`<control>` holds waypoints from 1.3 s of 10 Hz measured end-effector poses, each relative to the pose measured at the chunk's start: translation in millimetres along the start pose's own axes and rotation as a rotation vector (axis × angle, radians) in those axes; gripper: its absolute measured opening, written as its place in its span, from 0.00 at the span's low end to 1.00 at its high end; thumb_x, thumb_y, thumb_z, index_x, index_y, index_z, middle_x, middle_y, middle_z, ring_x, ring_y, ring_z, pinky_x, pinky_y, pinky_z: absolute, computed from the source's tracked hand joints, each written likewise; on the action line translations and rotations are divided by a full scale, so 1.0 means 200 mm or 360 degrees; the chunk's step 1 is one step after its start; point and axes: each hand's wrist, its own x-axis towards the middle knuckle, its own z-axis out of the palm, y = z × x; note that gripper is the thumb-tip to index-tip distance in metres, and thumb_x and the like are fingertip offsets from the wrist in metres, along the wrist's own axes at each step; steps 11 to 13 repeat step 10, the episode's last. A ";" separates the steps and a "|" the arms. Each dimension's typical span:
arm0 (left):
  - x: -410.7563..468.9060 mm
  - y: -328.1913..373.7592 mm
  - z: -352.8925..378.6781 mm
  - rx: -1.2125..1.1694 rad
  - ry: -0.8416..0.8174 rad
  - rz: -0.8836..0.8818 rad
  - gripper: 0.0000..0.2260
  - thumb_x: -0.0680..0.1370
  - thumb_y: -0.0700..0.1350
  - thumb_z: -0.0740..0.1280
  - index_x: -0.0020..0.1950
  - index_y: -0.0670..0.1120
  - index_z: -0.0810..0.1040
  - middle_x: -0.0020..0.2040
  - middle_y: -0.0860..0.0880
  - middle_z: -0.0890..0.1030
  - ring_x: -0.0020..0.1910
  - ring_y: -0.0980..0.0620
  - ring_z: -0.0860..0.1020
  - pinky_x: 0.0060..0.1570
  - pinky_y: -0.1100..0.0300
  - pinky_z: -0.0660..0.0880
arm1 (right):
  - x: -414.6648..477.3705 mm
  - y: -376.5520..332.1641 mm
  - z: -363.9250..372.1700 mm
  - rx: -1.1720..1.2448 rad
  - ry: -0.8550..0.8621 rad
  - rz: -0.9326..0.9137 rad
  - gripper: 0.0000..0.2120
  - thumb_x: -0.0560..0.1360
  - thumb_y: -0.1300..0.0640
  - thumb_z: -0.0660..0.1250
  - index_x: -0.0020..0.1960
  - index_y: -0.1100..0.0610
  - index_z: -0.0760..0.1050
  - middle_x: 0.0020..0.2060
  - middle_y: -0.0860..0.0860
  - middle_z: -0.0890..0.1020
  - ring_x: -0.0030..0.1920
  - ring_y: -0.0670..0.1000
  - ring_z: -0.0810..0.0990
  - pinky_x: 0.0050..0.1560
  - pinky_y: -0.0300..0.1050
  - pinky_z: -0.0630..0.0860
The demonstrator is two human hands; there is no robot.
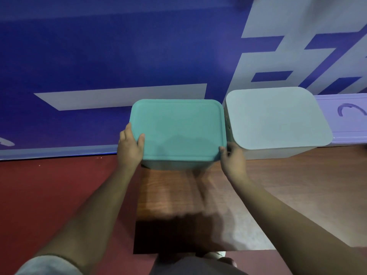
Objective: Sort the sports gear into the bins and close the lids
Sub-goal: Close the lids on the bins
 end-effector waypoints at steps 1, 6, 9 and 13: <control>0.02 -0.02 0.00 -0.0011 0.0006 -0.0045 0.25 0.81 0.48 0.62 0.75 0.39 0.62 0.66 0.35 0.70 0.62 0.34 0.72 0.58 0.42 0.70 | -0.03 -0.03 0.04 -0.0020 0.0062 -0.0142 0.08 0.80 0.59 0.57 0.53 0.58 0.75 0.46 0.52 0.81 0.47 0.54 0.79 0.44 0.45 0.72; 0.00 0.03 -0.06 -0.0001 -0.0185 -0.0166 0.28 0.78 0.45 0.62 0.76 0.40 0.58 0.65 0.35 0.68 0.64 0.35 0.68 0.60 0.43 0.69 | 0.08 -0.22 0.03 -0.0270 -0.0130 0.0120 0.11 0.76 0.63 0.56 0.58 0.63 0.68 0.53 0.61 0.77 0.51 0.62 0.77 0.45 0.47 0.68; -0.20 0.31 -0.45 0.0154 -0.0056 -0.0144 0.23 0.78 0.49 0.63 0.70 0.39 0.66 0.65 0.38 0.68 0.64 0.37 0.68 0.59 0.45 0.69 | 0.05 -0.51 -0.40 -0.0433 -0.0093 -0.0370 0.20 0.79 0.50 0.60 0.61 0.67 0.72 0.57 0.63 0.77 0.55 0.62 0.76 0.49 0.47 0.69; -0.33 0.54 -0.64 0.0033 0.0122 -0.0070 0.20 0.78 0.50 0.63 0.65 0.40 0.70 0.64 0.39 0.70 0.63 0.39 0.70 0.58 0.49 0.69 | -0.01 -0.62 -0.69 -0.0343 -0.0029 -0.0542 0.23 0.80 0.47 0.60 0.63 0.66 0.72 0.61 0.62 0.76 0.60 0.61 0.76 0.55 0.50 0.71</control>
